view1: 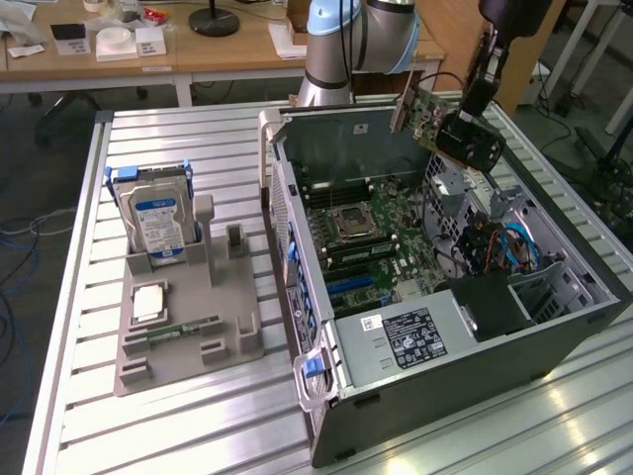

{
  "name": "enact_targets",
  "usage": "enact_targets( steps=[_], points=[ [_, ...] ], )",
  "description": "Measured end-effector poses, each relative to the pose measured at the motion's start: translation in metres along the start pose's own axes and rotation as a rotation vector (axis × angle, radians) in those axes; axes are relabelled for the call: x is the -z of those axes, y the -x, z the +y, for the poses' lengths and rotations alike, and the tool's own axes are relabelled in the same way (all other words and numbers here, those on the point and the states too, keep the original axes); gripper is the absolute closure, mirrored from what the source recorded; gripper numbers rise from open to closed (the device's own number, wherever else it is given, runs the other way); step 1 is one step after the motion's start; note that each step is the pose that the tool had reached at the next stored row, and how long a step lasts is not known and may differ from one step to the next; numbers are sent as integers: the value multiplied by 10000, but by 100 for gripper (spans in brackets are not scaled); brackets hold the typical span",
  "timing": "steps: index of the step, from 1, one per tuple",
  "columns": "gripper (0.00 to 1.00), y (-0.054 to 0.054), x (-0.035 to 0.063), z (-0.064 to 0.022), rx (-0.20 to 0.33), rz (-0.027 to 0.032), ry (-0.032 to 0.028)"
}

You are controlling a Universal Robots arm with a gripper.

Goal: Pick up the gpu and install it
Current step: 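Insert the gpu into the slot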

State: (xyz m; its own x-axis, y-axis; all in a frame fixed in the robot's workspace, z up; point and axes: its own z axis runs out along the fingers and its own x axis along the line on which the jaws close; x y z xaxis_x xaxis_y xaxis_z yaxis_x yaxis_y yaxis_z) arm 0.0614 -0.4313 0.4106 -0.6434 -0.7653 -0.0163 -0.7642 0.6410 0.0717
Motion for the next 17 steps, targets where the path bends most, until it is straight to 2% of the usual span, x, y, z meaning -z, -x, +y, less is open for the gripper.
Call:
enact_targets(
  steps=[17],
  points=[
    [73, 0, -5, 0, 3087, 222, 50]
  ],
)
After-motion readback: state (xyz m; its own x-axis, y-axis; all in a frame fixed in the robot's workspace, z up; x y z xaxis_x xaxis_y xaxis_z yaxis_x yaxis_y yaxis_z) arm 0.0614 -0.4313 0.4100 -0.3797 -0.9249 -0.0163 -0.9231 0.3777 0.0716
